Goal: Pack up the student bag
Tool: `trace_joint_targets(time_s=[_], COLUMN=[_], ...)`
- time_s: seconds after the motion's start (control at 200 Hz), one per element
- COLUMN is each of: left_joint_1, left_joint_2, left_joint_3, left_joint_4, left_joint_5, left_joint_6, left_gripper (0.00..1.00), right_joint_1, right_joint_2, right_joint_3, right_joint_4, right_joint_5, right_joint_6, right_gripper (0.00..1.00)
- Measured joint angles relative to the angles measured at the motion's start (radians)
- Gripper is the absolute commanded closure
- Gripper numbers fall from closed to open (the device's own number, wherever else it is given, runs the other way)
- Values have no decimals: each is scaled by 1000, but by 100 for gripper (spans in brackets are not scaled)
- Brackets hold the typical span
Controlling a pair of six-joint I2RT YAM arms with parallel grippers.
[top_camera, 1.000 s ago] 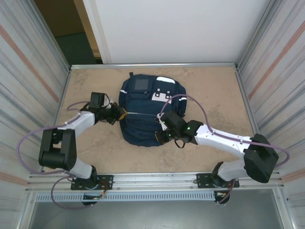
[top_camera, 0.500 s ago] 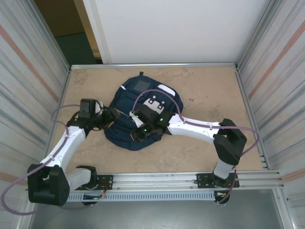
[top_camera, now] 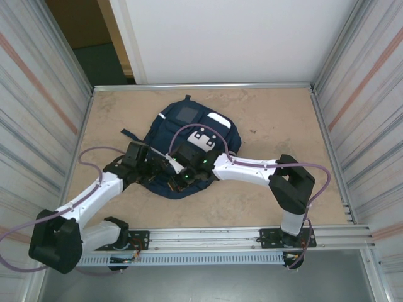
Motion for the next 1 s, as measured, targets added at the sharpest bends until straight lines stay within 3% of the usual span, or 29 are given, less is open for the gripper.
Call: trace_joint_targets(time_s=[0.07, 0.331, 0.496, 0.531, 0.586, 0.692, 0.847, 0.997], left_joint_1=[-2, 92, 181, 201, 218, 179, 35, -21], left_joint_2=[18, 132, 190, 196, 196, 157, -2, -70], left_joint_3=[4, 54, 76, 77, 77, 77, 82, 86], left_joint_4=[3, 23, 51, 59, 62, 43, -53, -96], left_joint_5=[-36, -85, -37, -15, 16, 55, 30, 4], left_joint_6=[6, 121, 184, 186, 183, 146, 64, -29], left_gripper=[100, 100, 100, 90, 61, 45, 40, 35], right_joint_1=[0, -4, -24, -32, -41, -49, -51, -58], right_joint_2=[-11, -164, -211, -213, -214, -211, -165, -98], right_joint_3=[-21, -202, -288, -299, -304, -287, -162, -32], right_joint_4=[11, -16, -77, -83, -88, -89, -84, -31], right_joint_5=[11, 77, 122, 121, 116, 100, 43, -41], right_joint_6=[-1, -51, -81, -83, -83, -82, -79, -62], right_gripper=[100, 100, 100, 100, 100, 100, 100, 100])
